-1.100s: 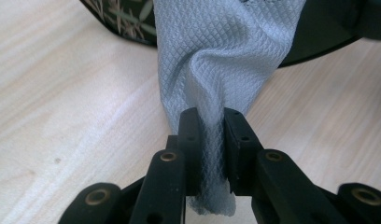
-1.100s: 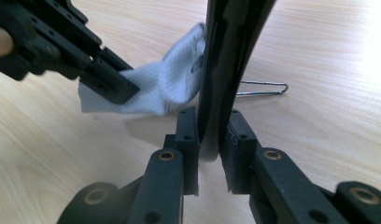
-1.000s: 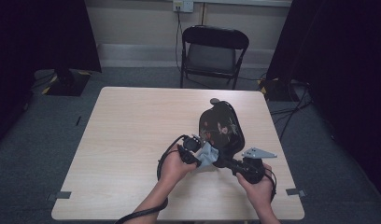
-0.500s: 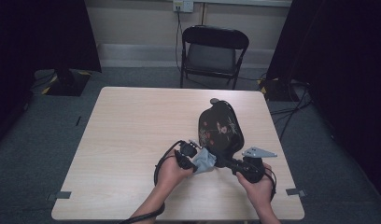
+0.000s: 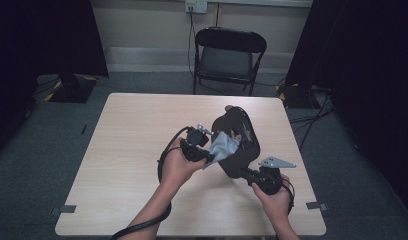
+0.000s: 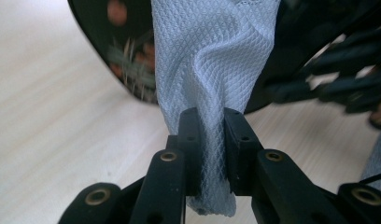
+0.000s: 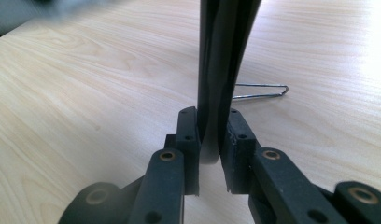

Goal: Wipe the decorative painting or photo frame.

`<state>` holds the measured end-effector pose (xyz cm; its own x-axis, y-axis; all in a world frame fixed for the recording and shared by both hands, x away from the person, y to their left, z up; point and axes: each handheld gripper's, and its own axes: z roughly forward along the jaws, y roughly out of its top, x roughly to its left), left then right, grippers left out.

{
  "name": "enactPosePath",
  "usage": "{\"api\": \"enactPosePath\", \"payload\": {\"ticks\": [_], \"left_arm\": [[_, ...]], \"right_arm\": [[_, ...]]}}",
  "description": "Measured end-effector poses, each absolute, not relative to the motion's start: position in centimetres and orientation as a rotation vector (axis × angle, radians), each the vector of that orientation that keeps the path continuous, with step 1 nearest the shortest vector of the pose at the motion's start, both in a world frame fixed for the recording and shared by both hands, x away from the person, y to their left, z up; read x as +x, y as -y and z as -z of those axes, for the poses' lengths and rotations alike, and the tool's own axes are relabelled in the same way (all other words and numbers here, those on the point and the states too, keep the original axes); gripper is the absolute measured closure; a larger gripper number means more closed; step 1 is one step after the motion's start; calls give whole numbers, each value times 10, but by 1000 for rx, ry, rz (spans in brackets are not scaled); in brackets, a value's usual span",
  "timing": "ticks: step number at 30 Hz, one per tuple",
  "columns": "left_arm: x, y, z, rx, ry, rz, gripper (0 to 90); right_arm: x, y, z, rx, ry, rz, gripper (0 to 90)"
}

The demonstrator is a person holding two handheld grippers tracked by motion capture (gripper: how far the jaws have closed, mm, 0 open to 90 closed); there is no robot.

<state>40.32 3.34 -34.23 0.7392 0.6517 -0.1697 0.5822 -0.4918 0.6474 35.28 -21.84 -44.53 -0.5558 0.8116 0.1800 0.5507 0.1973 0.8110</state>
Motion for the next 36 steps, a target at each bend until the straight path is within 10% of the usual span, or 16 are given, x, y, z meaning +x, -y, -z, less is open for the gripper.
{"api": "enactPosePath", "payload": {"ticks": [11,36], "left_arm": [[393,-11,284,2212,-808,-235,786],[408,-16,381,2295,-931,-98,786]], "right_arm": [[355,212,445,1294,-2181,-1280,792],[356,213,445,1285,-2191,-1282,789]]}}
